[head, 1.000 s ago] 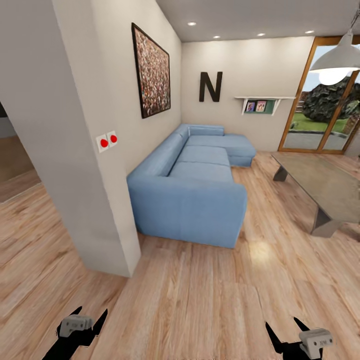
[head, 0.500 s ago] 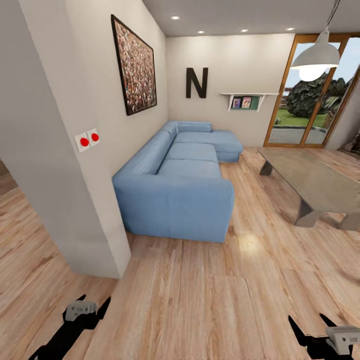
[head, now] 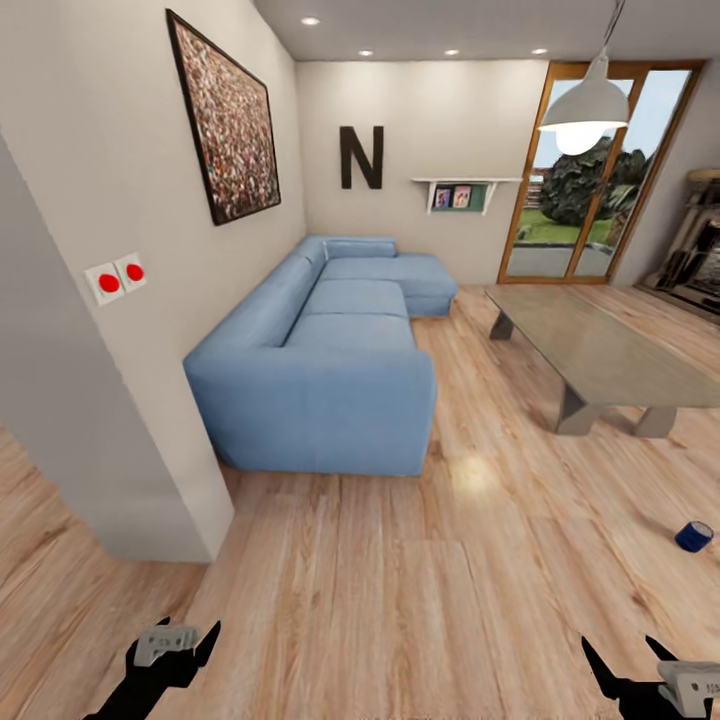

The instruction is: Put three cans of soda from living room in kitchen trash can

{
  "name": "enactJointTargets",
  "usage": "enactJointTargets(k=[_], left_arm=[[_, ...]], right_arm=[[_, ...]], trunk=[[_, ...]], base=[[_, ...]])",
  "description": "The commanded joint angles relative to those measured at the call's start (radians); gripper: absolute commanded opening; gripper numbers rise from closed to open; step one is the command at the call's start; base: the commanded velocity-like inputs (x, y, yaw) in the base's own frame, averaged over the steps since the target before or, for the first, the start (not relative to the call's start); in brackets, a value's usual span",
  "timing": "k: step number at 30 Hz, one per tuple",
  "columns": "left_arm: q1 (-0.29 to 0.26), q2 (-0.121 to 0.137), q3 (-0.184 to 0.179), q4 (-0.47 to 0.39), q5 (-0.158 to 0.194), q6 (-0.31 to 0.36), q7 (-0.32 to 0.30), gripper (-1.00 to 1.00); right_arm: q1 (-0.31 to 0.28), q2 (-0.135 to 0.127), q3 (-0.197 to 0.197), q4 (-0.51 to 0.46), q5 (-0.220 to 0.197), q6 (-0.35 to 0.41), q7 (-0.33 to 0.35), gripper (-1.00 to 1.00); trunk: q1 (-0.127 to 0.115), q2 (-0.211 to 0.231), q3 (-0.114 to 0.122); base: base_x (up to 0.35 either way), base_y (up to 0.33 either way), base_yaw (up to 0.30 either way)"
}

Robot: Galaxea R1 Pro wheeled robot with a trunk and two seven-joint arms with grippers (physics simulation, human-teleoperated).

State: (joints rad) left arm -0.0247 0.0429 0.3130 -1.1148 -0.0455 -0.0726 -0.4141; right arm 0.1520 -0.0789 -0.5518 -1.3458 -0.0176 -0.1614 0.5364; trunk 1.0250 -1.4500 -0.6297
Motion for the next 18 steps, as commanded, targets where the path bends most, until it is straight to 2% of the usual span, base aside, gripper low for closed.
enactJointTargets(k=[1,18], left_arm=[[0.0,0.0,0.0,0.001,0.0,0.0,0.0,1.0],[0.0,-0.001,0.0,0.006,-0.002,-0.001,-0.003,1.0]], right_arm=[[0.0,0.0,0.0,0.0,0.0,0.0,0.0,1.0],[-0.003,0.007,0.009,0.034,-0.001,-0.003,-0.011,1.0]], trunk=[[0.0,0.0,-0.001],[0.0,0.0,-0.022]], base=[[0.0,-0.233,-0.165],[0.0,-0.27,-0.16]])
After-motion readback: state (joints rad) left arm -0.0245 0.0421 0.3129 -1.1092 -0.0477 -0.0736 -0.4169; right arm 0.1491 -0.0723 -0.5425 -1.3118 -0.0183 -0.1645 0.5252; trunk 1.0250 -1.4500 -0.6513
